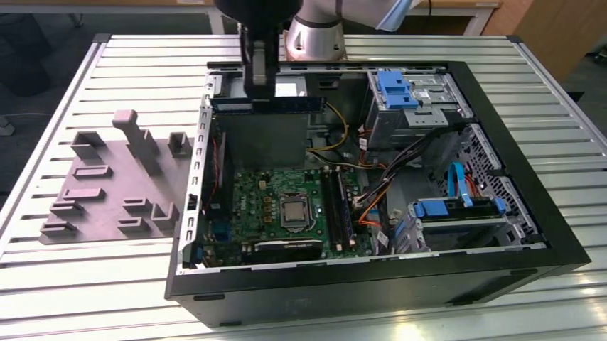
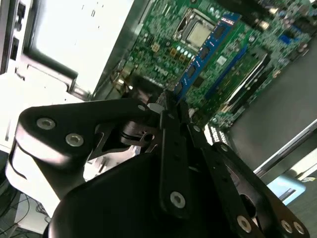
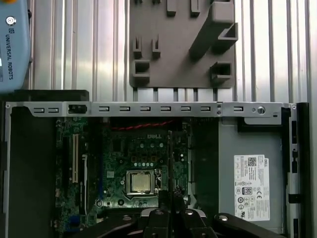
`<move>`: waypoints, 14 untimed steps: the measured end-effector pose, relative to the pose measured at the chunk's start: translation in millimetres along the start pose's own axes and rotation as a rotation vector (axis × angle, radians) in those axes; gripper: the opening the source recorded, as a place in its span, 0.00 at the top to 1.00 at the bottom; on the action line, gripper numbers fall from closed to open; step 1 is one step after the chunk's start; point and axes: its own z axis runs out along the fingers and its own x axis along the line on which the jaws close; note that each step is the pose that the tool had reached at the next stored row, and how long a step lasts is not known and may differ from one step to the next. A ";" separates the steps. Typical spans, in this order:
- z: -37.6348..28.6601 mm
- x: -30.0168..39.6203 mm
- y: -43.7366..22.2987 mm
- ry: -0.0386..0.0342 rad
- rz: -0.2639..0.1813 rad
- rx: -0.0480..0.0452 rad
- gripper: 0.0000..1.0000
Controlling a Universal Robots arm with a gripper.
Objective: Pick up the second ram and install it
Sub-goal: 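Pick up the second ram and move it above second insertion slot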
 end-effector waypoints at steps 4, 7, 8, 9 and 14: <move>0.7 -0.3 -15.7 0.0000 0.001 0.0000 0.86; 1.4 -0.5 -26.0 -0.0001 0.002 0.0001 0.86; 1.5 -0.6 -28.8 0.0000 0.003 0.0001 0.86; 1.6 -0.7 -31.1 0.0000 0.005 0.0002 0.86; 3.1 -2.0 -33.9 -0.0015 0.045 0.0024 0.86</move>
